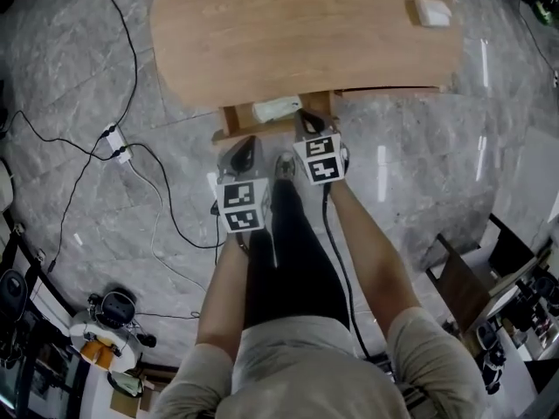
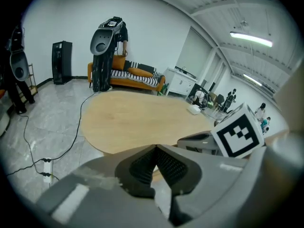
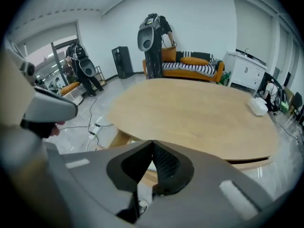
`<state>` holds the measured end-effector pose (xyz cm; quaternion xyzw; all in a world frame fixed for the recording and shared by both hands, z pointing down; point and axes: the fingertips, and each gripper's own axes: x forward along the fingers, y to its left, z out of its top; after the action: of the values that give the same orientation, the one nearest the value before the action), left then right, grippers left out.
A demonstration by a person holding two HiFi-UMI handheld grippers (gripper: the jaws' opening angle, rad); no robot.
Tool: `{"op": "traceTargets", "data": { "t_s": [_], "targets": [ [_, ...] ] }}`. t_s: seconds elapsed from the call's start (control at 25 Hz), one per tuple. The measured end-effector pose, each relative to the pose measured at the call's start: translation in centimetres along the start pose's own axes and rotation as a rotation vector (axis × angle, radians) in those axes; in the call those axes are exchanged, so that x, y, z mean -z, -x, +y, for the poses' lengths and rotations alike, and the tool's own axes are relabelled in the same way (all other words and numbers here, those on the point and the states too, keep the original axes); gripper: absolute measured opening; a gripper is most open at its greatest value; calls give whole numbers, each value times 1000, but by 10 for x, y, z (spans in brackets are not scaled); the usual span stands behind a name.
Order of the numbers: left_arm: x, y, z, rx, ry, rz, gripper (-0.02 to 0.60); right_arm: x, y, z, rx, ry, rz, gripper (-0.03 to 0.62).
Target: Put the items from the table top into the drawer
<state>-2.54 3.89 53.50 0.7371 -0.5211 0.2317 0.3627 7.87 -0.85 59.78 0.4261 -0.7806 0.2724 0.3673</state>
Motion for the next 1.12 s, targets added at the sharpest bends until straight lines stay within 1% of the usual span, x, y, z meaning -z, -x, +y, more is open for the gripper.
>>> {"op": "traceTargets", "data": {
  "t_s": [0.32, 0.48, 0.64, 0.8, 0.88, 0.96, 1.04, 1.12],
  "targets": [
    [-76, 69, -25, -19, -11, -125, 18, -104, 110, 33, -14, -21, -235, 8],
    [-134, 118, -39, -42, -38, -230, 18, -161, 169, 54, -37, 16, -375, 8],
    [-195, 168, -50, -47, -106, -359, 18, -217, 231, 75, -39, 53, -525, 8],
    [-240, 215, -59, -76, -173, -459, 18, -268, 297, 83, -33, 28, -676, 8],
    [-260, 238, -72, -89, -203, -514, 18, -289, 332, 81, -15, 29, -748, 8],
    [-277, 259, -83, -93, -211, -575, 18, -306, 361, 81, 7, 55, -806, 8],
    [-292, 278, -91, -83, -215, -627, 18, -318, 383, 85, 22, 90, -839, 6],
    [-304, 292, -101, -61, -229, -660, 18, -326, 404, 90, 31, 126, -865, 6]
  ]
}}
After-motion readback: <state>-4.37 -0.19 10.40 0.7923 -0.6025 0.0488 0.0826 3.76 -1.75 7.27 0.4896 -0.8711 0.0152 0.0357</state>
